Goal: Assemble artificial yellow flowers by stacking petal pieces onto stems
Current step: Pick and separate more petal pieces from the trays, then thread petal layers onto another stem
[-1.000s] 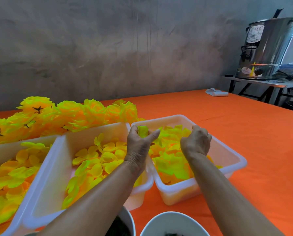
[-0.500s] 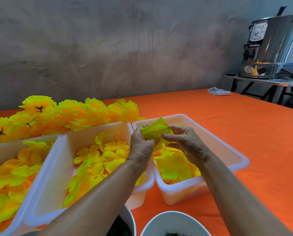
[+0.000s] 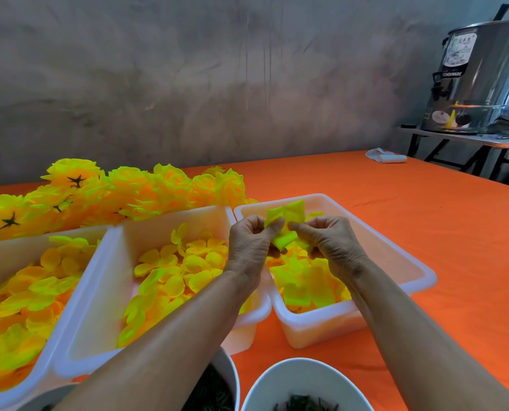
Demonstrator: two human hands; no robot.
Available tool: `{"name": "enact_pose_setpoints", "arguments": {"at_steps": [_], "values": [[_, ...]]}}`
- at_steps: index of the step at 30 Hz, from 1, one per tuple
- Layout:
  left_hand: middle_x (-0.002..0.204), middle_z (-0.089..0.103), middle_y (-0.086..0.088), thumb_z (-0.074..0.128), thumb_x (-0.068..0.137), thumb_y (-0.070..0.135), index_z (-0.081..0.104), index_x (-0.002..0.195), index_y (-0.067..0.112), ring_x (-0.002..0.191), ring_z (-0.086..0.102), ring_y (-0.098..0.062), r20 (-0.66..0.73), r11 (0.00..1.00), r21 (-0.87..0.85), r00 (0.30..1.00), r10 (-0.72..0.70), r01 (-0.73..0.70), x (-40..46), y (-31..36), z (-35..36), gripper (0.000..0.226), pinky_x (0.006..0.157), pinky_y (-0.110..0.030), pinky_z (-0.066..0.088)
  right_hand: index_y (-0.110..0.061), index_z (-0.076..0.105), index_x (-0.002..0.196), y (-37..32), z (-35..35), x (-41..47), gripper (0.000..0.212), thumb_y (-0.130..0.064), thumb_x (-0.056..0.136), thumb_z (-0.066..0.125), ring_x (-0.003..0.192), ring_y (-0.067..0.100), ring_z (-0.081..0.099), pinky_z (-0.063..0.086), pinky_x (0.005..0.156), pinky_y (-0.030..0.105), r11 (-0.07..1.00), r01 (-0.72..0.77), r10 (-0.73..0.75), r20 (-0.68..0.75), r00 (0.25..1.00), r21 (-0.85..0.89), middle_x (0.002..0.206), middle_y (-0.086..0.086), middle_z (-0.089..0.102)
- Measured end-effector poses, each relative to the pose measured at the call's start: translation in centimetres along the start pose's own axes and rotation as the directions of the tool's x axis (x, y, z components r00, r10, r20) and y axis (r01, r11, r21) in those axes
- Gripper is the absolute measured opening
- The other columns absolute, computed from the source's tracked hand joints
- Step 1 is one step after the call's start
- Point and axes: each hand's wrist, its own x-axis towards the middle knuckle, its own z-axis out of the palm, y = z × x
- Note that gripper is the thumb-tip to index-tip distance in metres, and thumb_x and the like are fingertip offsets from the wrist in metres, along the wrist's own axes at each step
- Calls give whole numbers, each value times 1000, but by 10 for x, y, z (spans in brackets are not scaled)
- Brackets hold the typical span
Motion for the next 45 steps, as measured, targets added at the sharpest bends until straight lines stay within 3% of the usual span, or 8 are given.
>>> {"name": "enact_pose_setpoints", "arguments": {"at_steps": [4, 10, 17, 21, 23, 27, 38, 45], "values": [[88, 61, -14, 59, 91, 13, 59, 94, 5, 77, 58, -23, -36, 995, -93, 999, -30, 26, 1, 4, 0, 8, 72, -37, 50, -10, 57, 60, 3, 2, 1, 26, -14, 83, 69, 35, 9, 31, 27, 38, 17, 999, -29, 30, 29, 999, -38, 42, -3, 40], [87, 57, -12, 58, 92, 15, 54, 85, 12, 79, 54, -22, -109, 994, -96, 992, -63, 53, 2, 24, -6, 9, 73, -31, 47, -17, 57, 65, 3, 5, 0, 25, 0, 80, 68, 35, 0, 40, 31, 39, 17, 958, 25, -5, 71, 997, -287, 49, -3, 49], [89, 59, -12, 58, 92, 12, 55, 81, 14, 76, 55, -19, -177, 999, 44, 984, 2, 6, -3, 54, -34, 12, 64, -25, 46, -10, 53, 55, -8, 13, -3, 28, -12, 82, 60, 73, 21, 49, 29, 54, 32, 490, 86, 116, 163, 980, -868, 68, 14, 49], [91, 61, -11, 56, 92, 11, 57, 86, 12, 75, 58, -18, -222, 991, 130, 975, 34, -5, -18, 74, -59, 7, 64, -25, 47, -5, 61, 121, -19, 14, -10, 52, -41, 84, 66, 121, 29, 53, 45, 95, 33, 264, 131, 292, 209, 933, -955, 129, 15, 58], [90, 61, -9, 56, 92, 11, 58, 90, 10, 73, 58, -16, -235, 986, 167, 971, 44, -4, -30, 83, -76, 3, 62, -24, 48, -9, 59, 124, -23, 15, -20, 55, -45, 83, 67, 124, 29, 50, 42, 97, 35, 215, 144, 208, 189, 960, -966, 133, 14, 55], [80, 64, -4, 55, 92, 8, 59, 90, 7, 67, 58, -13, -245, 967, 254, 967, 68, -4, -54, 100, -114, 5, 62, -24, 48, -14, 73, 81, -35, 22, -34, 6, -14, 82, 68, 95, 40, 59, 42, 78, 36, 343, 203, -106, 177, 979, -917, 96, 30, 62], [70, 62, -7, 59, 87, -3, 61, 75, 7, 58, 55, -12, -133, 849, 528, 984, 116, -28, -138, 128, -198, 15, 56, -17, 46, -7, 75, 81, -72, 82, -99, 6, -12, 81, 71, 66, 15, 54, 36, 56, 28, 633, 429, -176, 420, 890, -644, 72, 10, 68], [83, 72, -9, 72, 77, 3, 74, 85, 6, 70, 55, -8, 213, 344, 921, 976, -52, -183, -187, 112, -227, 9, 66, -21, 42, -13, 71, 70, -80, 117, -140, 12, -10, 81, 71, 41, 1, 39, 32, 42, 15, 839, 353, -66, 566, 822, -414, 46, -8, 51]]}}
